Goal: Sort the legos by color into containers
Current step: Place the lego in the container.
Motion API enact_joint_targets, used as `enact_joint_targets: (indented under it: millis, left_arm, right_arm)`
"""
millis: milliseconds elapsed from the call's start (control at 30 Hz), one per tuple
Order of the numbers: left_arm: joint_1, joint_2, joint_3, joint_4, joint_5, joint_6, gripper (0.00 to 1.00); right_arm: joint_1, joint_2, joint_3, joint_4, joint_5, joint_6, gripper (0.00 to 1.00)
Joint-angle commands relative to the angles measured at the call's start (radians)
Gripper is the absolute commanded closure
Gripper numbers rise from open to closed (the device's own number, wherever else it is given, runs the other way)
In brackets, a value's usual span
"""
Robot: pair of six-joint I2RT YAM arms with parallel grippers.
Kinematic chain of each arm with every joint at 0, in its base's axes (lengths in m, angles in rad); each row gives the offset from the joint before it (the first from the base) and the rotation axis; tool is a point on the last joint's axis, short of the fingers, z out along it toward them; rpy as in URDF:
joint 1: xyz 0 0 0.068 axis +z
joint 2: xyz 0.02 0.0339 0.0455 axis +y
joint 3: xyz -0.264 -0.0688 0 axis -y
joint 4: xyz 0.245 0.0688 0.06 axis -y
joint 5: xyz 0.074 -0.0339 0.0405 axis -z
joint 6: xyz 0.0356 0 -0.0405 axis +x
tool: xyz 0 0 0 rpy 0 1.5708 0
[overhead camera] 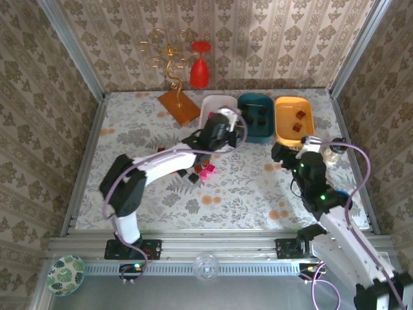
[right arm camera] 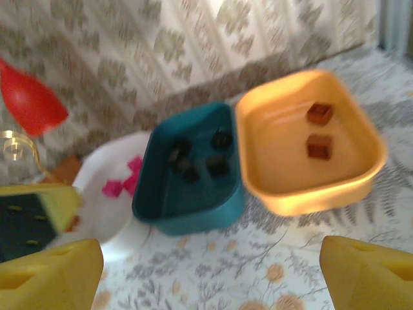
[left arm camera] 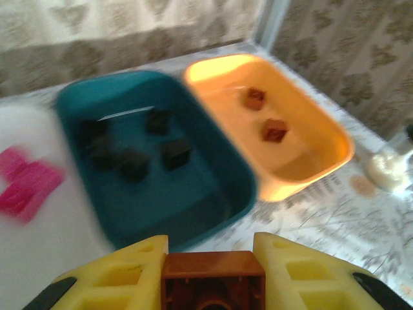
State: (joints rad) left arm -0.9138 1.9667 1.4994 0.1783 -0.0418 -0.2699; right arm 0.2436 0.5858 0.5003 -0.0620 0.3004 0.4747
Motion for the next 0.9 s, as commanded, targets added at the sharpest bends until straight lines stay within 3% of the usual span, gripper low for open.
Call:
enact_joint_targets:
  millis: [0, 200, 467, 533, 867]
  left_arm:
    - [-0.025, 0.136, 0.162, -0.019, 0.087, 0.079, 0.70]
    - [-0.041, 0.436, 0.512, -0.038, 0.162, 0.080, 0.69]
    - [-0.049, 0.858, 1.166, -0.278, 0.150, 0.058, 0.69]
    - [-0.042, 0.890, 1.189, -0.242, 0.131, 0.035, 0.67]
    - [-0.024, 0.829, 1.157, -0.170, 0.156, 0.039, 0.35]
  right_arm:
    - [-0.010, -0.096, -0.026, -0.070, 0.115, 0.031, 0.11]
    - [-0.013, -0.178, -0.031, -0.098, 0.138, 0.033, 0.11]
    - [-0.013, -0.217, -0.029, -0.124, 0.145, 0.030, 0.12]
    - [-0.013, -0.238, -0.037, -0.122, 0.148, 0.030, 0.12]
    - [-0.012, -0.183, -0.043, -0.098, 0.127, 0.028, 0.12]
